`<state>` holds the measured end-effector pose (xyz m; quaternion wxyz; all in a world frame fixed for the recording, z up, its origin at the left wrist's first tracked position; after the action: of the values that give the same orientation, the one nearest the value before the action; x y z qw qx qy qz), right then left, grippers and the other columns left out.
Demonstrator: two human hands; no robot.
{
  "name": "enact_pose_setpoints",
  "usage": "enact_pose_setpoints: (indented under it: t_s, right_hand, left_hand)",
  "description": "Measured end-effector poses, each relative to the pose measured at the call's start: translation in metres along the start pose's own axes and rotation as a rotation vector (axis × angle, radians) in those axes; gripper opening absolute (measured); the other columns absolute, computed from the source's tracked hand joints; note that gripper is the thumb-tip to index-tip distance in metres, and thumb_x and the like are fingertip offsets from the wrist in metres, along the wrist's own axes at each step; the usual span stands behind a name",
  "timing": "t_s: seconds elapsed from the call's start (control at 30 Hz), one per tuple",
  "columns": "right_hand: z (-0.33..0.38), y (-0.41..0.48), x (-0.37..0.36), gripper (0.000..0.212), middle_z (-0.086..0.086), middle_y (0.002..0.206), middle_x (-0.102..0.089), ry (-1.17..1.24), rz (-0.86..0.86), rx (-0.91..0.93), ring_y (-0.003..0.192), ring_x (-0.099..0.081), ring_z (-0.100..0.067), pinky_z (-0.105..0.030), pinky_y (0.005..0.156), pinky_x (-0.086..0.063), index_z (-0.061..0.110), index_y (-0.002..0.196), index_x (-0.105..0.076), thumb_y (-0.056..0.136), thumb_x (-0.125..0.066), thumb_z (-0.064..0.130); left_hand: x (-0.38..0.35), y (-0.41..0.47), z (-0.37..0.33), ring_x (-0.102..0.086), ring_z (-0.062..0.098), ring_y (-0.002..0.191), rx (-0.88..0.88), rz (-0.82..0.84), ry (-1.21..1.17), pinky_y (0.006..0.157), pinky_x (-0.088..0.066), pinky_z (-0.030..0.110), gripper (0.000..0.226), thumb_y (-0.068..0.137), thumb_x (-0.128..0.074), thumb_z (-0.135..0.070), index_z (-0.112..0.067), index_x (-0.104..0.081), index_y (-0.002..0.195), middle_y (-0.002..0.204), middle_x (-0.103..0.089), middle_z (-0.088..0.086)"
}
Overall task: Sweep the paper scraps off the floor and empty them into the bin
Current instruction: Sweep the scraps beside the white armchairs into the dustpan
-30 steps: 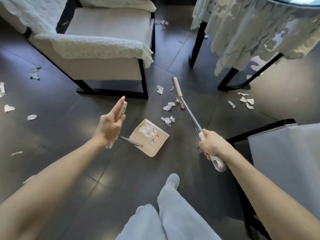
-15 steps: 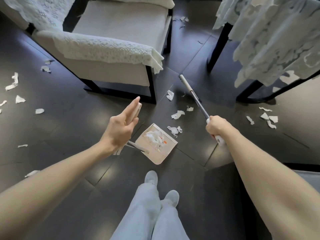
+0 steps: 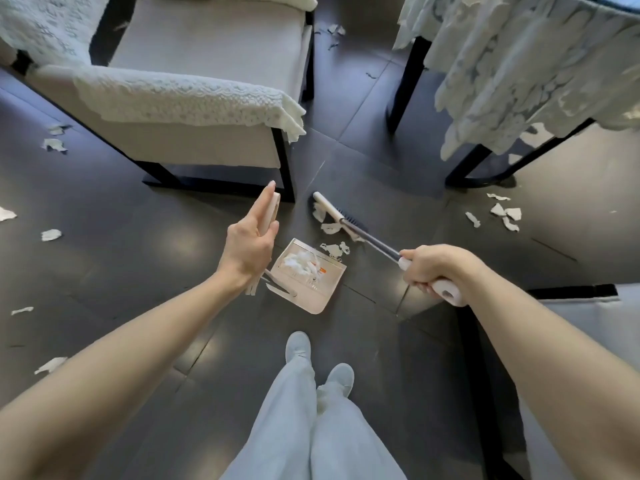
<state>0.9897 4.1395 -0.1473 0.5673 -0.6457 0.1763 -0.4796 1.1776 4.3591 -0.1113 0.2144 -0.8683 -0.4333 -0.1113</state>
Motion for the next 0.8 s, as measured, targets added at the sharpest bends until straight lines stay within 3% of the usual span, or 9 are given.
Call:
enact_pose_setpoints:
  t_s: [0.13,0.27,0.33,0.4,0.5,0.57,0.7,0.8]
  right_hand:
    - [-0.024,-0.023,-0.054,0.070,-0.006,0.064,-0.051,0.471,0.101,-0.065,0.045,-0.042,-0.011,-0.022,0.043,-0.037,0.036,0.146,-0.031,0.086,-0.043,0.002]
    - [-0.033,-0.052,-0.087,0.072,0.001,0.048,-0.044,0.608,0.188,-0.059,0.036,-0.038,-0.008,-0.018,0.038,-0.033,0.039,0.146,-0.032,0.086,-0.043,0.001]
    - [-0.038,-0.070,-0.089,0.070,0.002,0.045,-0.043,0.655,0.197,-0.056,0.036,-0.037,-0.008,-0.017,0.037,-0.032,0.038,0.144,-0.035,0.086,-0.044,0.001]
    - [-0.044,-0.087,-0.087,0.067,0.003,0.044,-0.042,0.721,0.191,-0.044,0.036,-0.036,-0.007,-0.016,0.036,-0.032,0.035,0.143,-0.038,0.087,-0.045,-0.001]
    - [-0.048,-0.105,-0.085,0.068,0.003,0.041,-0.043,0.787,0.154,-0.012,0.035,-0.036,-0.007,-0.016,0.035,-0.032,0.032,0.146,-0.035,0.088,-0.045,-0.003]
    - [-0.048,-0.109,-0.082,0.070,0.001,0.044,-0.044,0.806,0.113,0.006,0.035,-0.036,-0.007,-0.016,0.035,-0.033,0.031,0.148,-0.032,0.088,-0.044,-0.004]
    - [-0.052,-0.108,-0.068,0.070,0.000,0.046,-0.043,0.877,0.062,0.017,0.036,-0.036,-0.007,-0.016,0.033,-0.032,0.029,0.148,-0.030,0.089,-0.045,-0.005]
    - [-0.057,-0.108,-0.054,0.068,0.000,0.045,-0.043,0.960,0.045,0.015,0.034,-0.035,-0.006,-0.015,0.032,-0.032,0.028,0.148,-0.030,0.090,-0.045,-0.006]
  left_hand:
    - [0.001,0.005,0.004,-0.041,-0.017,0.123,0.003,0.002,-0.073,0.109,-0.037,0.053,0.065,0.094,-0.048,-0.001,-0.039,-0.037,0.145,0.123,-0.049,-0.036]
    - [0.001,0.005,0.004,-0.043,-0.018,0.121,-0.013,0.007,-0.040,0.107,-0.038,0.055,0.066,0.094,-0.047,0.000,-0.038,-0.036,0.146,0.124,-0.048,-0.036]
    - [0.004,0.005,0.004,-0.044,-0.015,0.122,-0.022,-0.006,-0.006,0.105,-0.041,0.053,0.066,0.094,-0.049,-0.002,-0.040,-0.036,0.146,0.116,-0.046,-0.043]
    - [0.006,0.003,0.005,-0.045,-0.010,0.124,-0.024,-0.008,-0.008,0.106,-0.041,0.051,0.065,0.094,-0.048,-0.002,-0.040,-0.036,0.146,0.119,-0.046,-0.039]
    - [0.008,-0.003,0.004,-0.050,0.015,0.126,-0.036,-0.011,0.022,0.105,-0.041,0.046,0.065,0.095,-0.048,-0.003,-0.042,-0.035,0.145,0.121,-0.046,-0.036]
    - [0.008,-0.008,0.002,-0.049,0.019,0.125,-0.041,-0.004,0.025,0.107,-0.040,0.047,0.065,0.095,-0.048,-0.002,-0.042,-0.035,0.146,0.121,-0.045,-0.036]
    - [0.009,-0.016,0.004,-0.042,-0.018,0.121,-0.062,0.056,-0.033,0.112,-0.033,0.044,0.065,0.095,-0.045,0.005,-0.033,-0.034,0.148,0.128,-0.045,-0.031]
    - [0.010,-0.017,0.007,-0.041,-0.016,0.123,-0.079,0.091,-0.064,0.115,-0.031,0.039,0.065,0.095,-0.046,0.007,-0.032,-0.036,0.147,0.127,-0.047,-0.033]
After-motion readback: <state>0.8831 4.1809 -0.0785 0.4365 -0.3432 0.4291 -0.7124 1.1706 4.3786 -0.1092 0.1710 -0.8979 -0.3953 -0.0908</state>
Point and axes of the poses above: each hand's wrist, its own y-axis towards the middle knuckle, its own x-axis out of the back of the hand, z = x × y, the point moved 6 cm from there along y, towards the middle knuckle
